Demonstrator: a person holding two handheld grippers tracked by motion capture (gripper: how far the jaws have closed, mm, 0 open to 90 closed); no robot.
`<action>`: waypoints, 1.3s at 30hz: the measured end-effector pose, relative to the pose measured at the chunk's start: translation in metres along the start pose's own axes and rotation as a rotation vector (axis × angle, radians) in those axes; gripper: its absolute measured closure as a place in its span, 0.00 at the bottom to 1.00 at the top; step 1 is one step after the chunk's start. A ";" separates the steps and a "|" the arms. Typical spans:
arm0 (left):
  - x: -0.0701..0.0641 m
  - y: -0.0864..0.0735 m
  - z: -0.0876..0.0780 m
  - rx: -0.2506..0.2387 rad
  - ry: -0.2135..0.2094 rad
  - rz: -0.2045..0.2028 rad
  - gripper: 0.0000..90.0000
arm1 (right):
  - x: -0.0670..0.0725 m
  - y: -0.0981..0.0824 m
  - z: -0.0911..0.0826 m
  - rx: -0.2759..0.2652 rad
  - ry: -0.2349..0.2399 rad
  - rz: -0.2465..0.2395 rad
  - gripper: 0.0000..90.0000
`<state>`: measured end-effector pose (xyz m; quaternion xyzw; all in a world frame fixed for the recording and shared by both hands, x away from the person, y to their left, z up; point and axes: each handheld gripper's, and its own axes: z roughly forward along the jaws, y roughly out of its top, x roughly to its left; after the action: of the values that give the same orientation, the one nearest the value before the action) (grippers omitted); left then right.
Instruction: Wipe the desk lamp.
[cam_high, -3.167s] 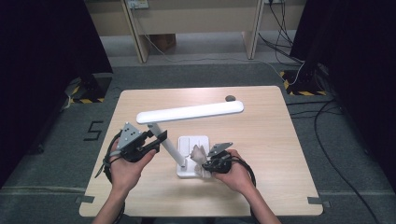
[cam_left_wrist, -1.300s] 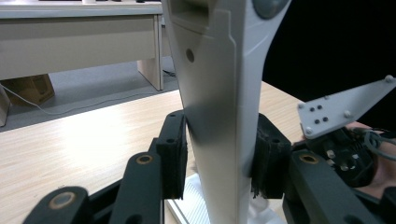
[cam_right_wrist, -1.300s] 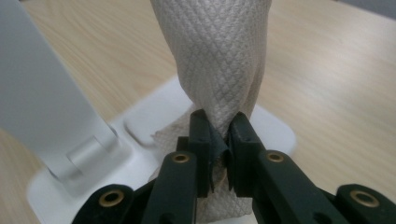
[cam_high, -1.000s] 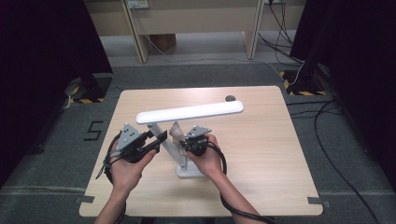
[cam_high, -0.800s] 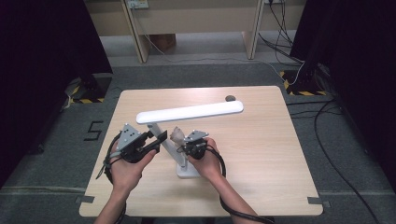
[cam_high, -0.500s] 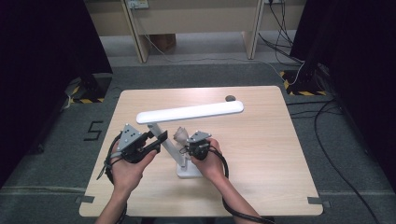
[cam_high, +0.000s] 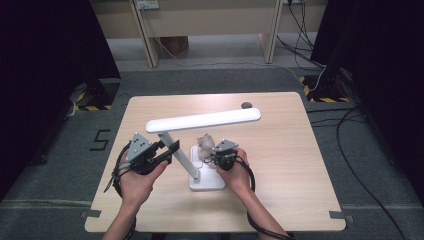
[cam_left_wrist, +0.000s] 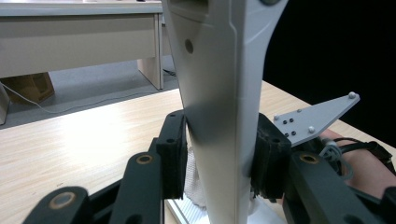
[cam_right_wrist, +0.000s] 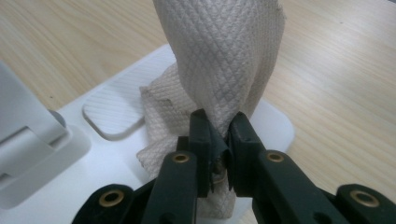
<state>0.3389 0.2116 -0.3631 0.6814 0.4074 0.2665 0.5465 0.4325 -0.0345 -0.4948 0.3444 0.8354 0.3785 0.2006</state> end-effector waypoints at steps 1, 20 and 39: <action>0.000 0.000 0.000 0.000 0.000 0.003 0.68 | -0.002 -0.001 -0.001 0.001 -0.012 -0.006 0.91; 0.000 -0.001 0.001 -0.002 -0.004 -0.005 0.68 | -0.030 -0.001 -0.016 -0.009 -0.070 0.042 0.91; 0.001 -0.002 0.002 -0.006 -0.010 -0.012 0.68 | 0.019 0.049 0.032 -0.059 0.104 0.009 0.91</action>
<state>0.3404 0.2114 -0.3661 0.6787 0.4080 0.2612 0.5519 0.4596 0.0187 -0.4790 0.3219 0.8317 0.4212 0.1651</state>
